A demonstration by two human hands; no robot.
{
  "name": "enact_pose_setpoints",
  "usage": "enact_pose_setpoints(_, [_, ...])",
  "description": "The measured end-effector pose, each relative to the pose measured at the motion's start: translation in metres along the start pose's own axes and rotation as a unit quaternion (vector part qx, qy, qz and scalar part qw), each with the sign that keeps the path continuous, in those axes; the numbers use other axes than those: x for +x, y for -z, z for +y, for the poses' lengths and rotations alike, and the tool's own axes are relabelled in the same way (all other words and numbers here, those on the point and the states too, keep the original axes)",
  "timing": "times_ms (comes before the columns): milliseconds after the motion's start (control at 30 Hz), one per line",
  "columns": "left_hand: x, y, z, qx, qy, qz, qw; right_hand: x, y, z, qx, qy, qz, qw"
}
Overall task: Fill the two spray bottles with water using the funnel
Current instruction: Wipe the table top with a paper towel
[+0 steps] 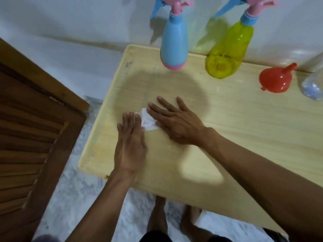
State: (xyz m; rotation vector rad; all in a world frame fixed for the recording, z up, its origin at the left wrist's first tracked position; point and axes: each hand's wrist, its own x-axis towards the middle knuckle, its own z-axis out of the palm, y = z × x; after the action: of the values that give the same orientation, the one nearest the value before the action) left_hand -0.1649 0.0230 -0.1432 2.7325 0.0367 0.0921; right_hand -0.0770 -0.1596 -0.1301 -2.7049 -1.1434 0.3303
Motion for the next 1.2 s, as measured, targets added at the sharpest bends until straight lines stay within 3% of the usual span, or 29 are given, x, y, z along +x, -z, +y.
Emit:
enact_pose_setpoints(433, [-0.043, -0.033, 0.090, 0.008, 0.063, 0.032, 0.997, -0.078, 0.004, 0.041, -0.002, 0.018, -0.012, 1.000])
enact_pose_setpoints(767, [-0.071, -0.069, 0.173, 0.007, 0.047, 0.032, 0.998, -0.163, 0.002, 0.080, -0.020, -0.011, 0.003, 1.000])
enact_pose_setpoints(1033, [-0.082, -0.088, 0.220, 0.004, -0.017, 0.011, 1.000, -0.234, -0.002, 0.096, -0.016, -0.068, 0.061, 0.996])
enact_pose_setpoints(1200, [-0.088, -0.098, 0.244, 0.002, -0.132, -0.023, 0.991, -0.270, -0.009, 0.091, -0.001, -0.172, 0.069, 0.983])
